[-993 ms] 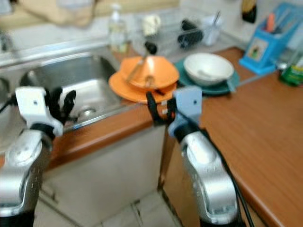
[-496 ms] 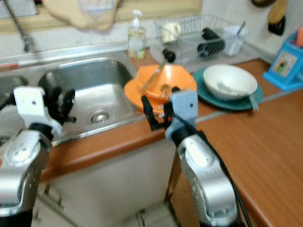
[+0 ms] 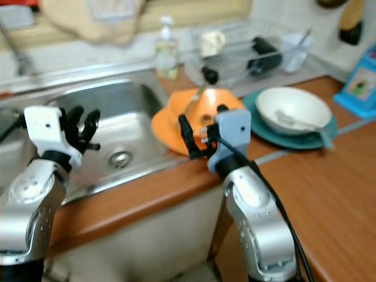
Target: Kitchen organization
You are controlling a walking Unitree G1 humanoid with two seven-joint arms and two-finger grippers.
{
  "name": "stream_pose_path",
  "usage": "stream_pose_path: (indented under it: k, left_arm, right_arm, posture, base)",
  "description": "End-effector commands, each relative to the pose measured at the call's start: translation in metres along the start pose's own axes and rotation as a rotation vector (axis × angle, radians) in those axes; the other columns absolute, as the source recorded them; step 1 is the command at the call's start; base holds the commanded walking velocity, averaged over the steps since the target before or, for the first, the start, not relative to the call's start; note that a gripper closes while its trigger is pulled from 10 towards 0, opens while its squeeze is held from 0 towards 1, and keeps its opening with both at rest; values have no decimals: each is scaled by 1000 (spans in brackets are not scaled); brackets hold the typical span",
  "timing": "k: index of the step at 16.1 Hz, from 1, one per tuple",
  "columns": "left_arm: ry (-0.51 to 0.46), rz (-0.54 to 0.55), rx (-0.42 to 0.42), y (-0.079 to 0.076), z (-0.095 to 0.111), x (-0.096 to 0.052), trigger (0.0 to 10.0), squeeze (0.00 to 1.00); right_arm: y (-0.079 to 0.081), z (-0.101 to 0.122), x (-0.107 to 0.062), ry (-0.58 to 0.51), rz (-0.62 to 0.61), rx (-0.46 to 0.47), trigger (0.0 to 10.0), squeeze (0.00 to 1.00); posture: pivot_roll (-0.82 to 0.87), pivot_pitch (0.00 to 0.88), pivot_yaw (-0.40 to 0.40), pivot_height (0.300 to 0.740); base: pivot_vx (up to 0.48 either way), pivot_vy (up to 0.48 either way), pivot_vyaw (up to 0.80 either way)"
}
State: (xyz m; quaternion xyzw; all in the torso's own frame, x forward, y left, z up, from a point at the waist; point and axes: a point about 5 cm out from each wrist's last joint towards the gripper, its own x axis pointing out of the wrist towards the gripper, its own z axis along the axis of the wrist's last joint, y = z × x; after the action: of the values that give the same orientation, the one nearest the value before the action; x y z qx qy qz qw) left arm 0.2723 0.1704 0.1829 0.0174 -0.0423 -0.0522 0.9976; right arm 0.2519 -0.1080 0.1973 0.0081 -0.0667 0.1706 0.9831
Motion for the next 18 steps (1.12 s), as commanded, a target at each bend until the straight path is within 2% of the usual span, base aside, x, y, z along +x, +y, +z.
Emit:
stream_pose_path:
  k: [1, 7, 18]
  left_arm:
    - [2, -28, -2, -6, -1, 1, 10000, 0]
    - [19, -36, 3, -8, -3, 0, 10000, 0]
    - [46, -59, 2, -12, -7, 4, 10000, 0]
  right_arm:
    - [-6, 2, -1, -2, -21, -3, 10000, 1000]
    - [-6, 2, 0, 3, -23, -11, 10000, 1000]
    - [-8, 2, -1, 8, -40, -29, 10000, 1000]
  posture:
    - [-109, 0, 55, 740]
    - [-112, 0, 56, 740]
    - [-118, 0, 62, 740]
  base:
    - [315, 0, 0]
    - [306, 0, 0]
    - [0, 0, 0]
